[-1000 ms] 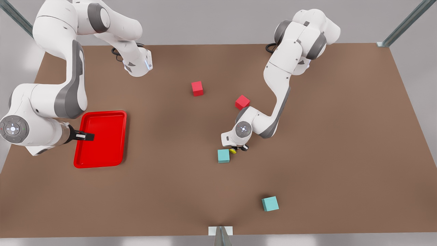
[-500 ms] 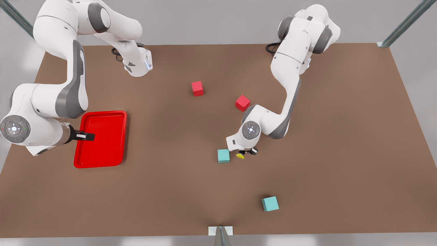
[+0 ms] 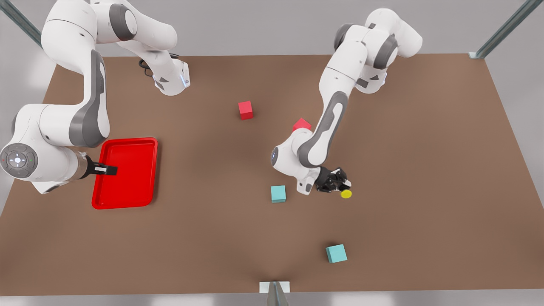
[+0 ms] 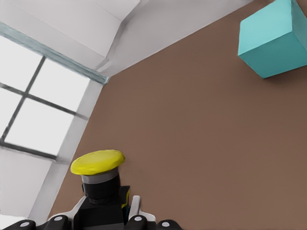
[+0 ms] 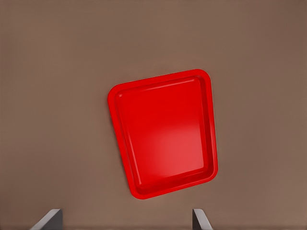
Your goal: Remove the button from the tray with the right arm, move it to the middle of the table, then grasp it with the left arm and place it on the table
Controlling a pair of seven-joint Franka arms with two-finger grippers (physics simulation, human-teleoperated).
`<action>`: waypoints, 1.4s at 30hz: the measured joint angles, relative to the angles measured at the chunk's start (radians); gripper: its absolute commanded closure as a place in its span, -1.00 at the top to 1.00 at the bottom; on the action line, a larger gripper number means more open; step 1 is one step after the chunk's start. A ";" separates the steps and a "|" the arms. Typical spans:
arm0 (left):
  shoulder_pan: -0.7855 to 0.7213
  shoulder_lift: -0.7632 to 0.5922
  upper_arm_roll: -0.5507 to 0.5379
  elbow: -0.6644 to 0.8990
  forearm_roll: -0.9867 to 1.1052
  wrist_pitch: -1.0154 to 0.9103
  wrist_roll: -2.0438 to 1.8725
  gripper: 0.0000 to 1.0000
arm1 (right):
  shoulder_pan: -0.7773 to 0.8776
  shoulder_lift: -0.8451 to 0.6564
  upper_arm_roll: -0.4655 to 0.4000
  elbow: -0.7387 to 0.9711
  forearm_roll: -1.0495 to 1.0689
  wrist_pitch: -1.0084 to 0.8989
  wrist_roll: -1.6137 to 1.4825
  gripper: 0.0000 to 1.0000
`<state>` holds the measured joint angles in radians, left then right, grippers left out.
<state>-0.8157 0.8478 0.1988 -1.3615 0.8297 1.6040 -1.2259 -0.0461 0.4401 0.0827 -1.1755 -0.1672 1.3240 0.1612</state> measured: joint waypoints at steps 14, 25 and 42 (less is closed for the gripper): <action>0.015 0.223 0.000 0.001 0.200 0.102 -0.908 -0.13 | 0.017 0.001 0.003 -0.004 0.000 -0.004 0.002 1.00; 0.021 0.253 0.000 0.002 0.272 0.135 -1.271 1.00 | 0.023 0.000 0.005 0.008 0.003 0.002 0.002 1.00; 0.005 0.222 0.055 0.000 0.319 0.115 -1.522 1.00 | 0.085 0.000 0.002 0.026 0.113 0.157 0.003 1.00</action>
<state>-0.8105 1.0697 0.2541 -1.3618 1.1489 1.7186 -2.7481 0.0387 0.4397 0.0846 -1.1497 -0.0541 1.4807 0.1645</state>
